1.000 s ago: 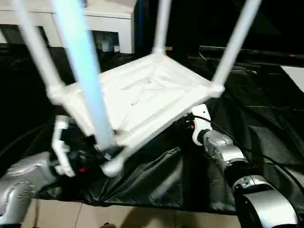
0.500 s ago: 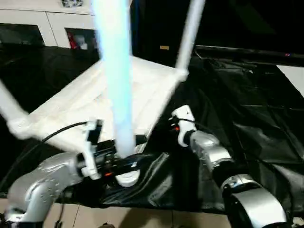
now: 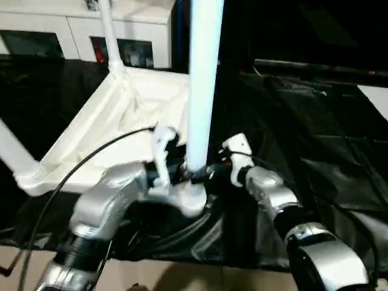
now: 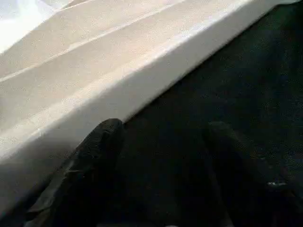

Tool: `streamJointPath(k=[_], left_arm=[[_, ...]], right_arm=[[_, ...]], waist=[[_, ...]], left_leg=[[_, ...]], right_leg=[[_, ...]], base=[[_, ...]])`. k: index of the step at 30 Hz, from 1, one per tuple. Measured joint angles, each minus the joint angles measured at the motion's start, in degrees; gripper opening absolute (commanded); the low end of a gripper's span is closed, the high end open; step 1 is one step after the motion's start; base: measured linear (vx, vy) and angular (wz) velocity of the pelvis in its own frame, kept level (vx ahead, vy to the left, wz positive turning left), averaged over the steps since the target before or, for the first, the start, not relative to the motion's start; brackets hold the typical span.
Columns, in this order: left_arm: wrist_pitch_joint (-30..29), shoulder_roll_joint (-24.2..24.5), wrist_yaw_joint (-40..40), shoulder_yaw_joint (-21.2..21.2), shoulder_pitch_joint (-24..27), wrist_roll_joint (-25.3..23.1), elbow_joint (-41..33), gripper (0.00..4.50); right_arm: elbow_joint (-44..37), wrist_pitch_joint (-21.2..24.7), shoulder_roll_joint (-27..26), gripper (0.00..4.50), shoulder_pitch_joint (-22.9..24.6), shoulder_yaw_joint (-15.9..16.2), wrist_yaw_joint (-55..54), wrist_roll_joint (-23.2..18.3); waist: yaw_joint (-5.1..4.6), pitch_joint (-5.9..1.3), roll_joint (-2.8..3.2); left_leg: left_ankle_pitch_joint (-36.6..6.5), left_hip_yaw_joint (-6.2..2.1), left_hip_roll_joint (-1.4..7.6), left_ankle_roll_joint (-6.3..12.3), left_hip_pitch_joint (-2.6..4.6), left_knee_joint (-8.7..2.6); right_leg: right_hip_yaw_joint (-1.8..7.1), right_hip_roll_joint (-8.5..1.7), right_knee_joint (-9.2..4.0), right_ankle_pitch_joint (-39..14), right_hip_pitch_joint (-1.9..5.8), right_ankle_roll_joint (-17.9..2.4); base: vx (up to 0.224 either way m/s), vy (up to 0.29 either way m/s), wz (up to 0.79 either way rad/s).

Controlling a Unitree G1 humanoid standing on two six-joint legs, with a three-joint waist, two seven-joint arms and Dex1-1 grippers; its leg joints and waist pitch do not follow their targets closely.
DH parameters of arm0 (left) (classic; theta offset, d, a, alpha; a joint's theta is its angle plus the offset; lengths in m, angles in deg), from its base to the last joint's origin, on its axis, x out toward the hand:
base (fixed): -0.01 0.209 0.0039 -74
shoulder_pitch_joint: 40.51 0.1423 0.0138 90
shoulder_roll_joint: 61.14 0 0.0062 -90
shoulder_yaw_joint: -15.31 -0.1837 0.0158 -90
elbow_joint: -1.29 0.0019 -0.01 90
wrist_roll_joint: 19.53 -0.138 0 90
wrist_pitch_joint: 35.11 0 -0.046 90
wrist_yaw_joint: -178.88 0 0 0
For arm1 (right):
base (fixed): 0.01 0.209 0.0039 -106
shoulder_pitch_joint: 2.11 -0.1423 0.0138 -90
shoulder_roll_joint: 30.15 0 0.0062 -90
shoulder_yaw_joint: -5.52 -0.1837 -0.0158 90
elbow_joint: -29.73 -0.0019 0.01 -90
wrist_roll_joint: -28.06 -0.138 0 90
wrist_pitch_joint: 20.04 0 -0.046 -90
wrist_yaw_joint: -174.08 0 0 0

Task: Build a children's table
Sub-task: Rotate table base

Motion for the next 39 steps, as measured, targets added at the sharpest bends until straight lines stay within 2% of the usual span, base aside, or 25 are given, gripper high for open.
streamJointPath(k=[5, 9, 13, 17, 18, 22, 24, 27, 30, 33, 34, 39], left_arm=[[2.41, 1.63, -1.65, -0.36, -0.26, -1.6, 1.2, 4.48], [1.25, 8.02, -10.33, -2.25, 2.29, -0.95, 0.48, 4.48], [1.42, 11.71, -16.57, -3.67, 2.68, -1.38, 1.41, 4.48], [5.11, 13.49, -19.87, -4.11, 0.28, -3.92, 7.29, 4.48], [6.46, 13.9, -20.24, -4.28, -0.41, -5.01, 9.02, 4.22], [9.57, 17.03, -24.35, -6.54, -4.29, -8.72, 14.88, 4.1], [11.55, 17.78, -25.46, -7.59, -5.57, -10.52, 16.65, 3.79], [13.34, 17.98, -26.59, -8.47, -6.21, -12.04, 18.51, 3.72], [15.17, 17.98, -28.07, -9.49, -7.9, -13.6, 22.08, 3.33], [16.78, 18.35, -29.82, -9.74, -10.31, -14.88, 25.8, 3.27], [17.04, 18.51, -30.43, -9.74, -10.74, -15.14, 26.53, 2.99], [19.62, 18.66, -32.15, -9.9, -12.36, -17.19, 31.29, 2.69]], right_arm=[[-6.44, -0.01, 5.45, 3.1, 4.8, -0.83, 5.56, -0.87], [-13.69, 1.57, 9.49, 3.1, 9.18, 0.3, 13.3, -1.19], [-18.53, 3.59, 11.47, 3.1, 10.5, 1.9, 17.56, -1.33], [-23.73, 5.31, 13.97, 3.1, 12.14, 3.1, 20.54, -1.35], [-24.98, 6.04, 14.22, 3.1, 12.67, 3.45, 21.41, -1.37], [-31.37, 9.71, 15.57, 3.1, 15.47, 6.21, 25.38, -1.31], [-32.75, 10.52, 16.29, 3.1, 15.81, 6.4, 26.28, -1.3], [-34.19, 11.36, 16.63, 3.1, 15.85, 6.81, 27.2, -1.3], [-36.55, 12.77, 17.63, 3.1, 17.2, 7.78, 28.28, -1.36], [-39.71, 14.94, 18.49, 3.1, 18.73, 8.45, 30.05, -1.64], [-40.17, 15.22, 18.59, 3.1, 18.9, 8.5, 30.36, -1.71], [-41.78, 16.62, 19.39, 3.1, 19.04, 8.53, 31.01, -2.29]], waist=[[-0.14, 0.04, 0.36], [-0.17, -0.07, 1.16], [0.1, -0.06, 1.29], [0.46, -0.05, 1.35], [0.55, -0.07, 1.36], [0.98, -0.12, 1.49], [1.12, -0.12, 1.52], [1.19, -0.12, 1.53], [1.28, -0.12, 1.54], [1.4, -0.12, 1.57], [1.38, -0.12, 1.58], [1.31, -0.13, 1.61]], left_leg=[[0.0, -0.01, -0.02, 0.0, 0.02, 0.02], [0.0, -0.02, -0.02, 0.01, -0.05, 0.0], [0.0, 0.0, -0.02, 0.01, -0.12, 0.0], [0.0, 0.01, -0.05, 0.01, -0.08, 0.01], [0.0, 0.0, -0.05, 0.01, -0.07, 0.01], [0.0, 0.0, -0.05, 0.01, -0.08, 0.01], [0.0, 0.01, -0.07, 0.01, -0.09, 0.01], [0.0, 0.01, -0.07, 0.01, -0.1, 0.01], [0.0, 0.01, -0.06, 0.01, -0.11, 0.0], [0.0, 0.01, -0.07, 0.01, -0.09, 0.01], [0.0, 0.0, -0.07, 0.01, -0.1, 0.01], [0.0, 0.0, -0.07, 0.01, -0.08, 0.0]], right_leg=[[0.12, 0.11, 0.0, 0.01, -0.02, 0.0], [0.18, 0.18, -0.03, 0.0, -0.2, 0.02], [0.2, 0.18, -0.02, 0.01, -0.27, 0.01], [0.23, 0.17, -0.03, 0.01, -0.23, 0.01], [0.24, 0.17, -0.03, 0.01, -0.23, 0.01], [0.26, 0.18, -0.04, 0.01, -0.25, 0.03], [0.28, 0.16, -0.06, 0.01, -0.25, 0.03], [0.28, 0.16, -0.06, 0.0, -0.26, 0.03], [0.27, 0.17, -0.07, 0.0, -0.27, 0.03], [0.27, 0.16, -0.1, 0.0, -0.26, 0.04], [0.28, 0.16, -0.09, 0.0, -0.24, 0.04], [0.28, 0.16, -0.08, 0.01, -0.23, 0.03]], base=[[0.0, 0.0, 0.0], [0.0, 0.0, 0.0], [0.0, 0.0, 0.0], [0.0, 0.0, 0.0], [0.0, 0.0, 0.0], [0.0, 0.0, 0.0], [0.0, 0.0, 0.0], [0.0, 0.0, 0.0], [0.0, 0.0, 0.0], [0.0, 0.0, 0.0], [0.0, 0.0, 0.0], [0.0, 0.0, 0.0]])
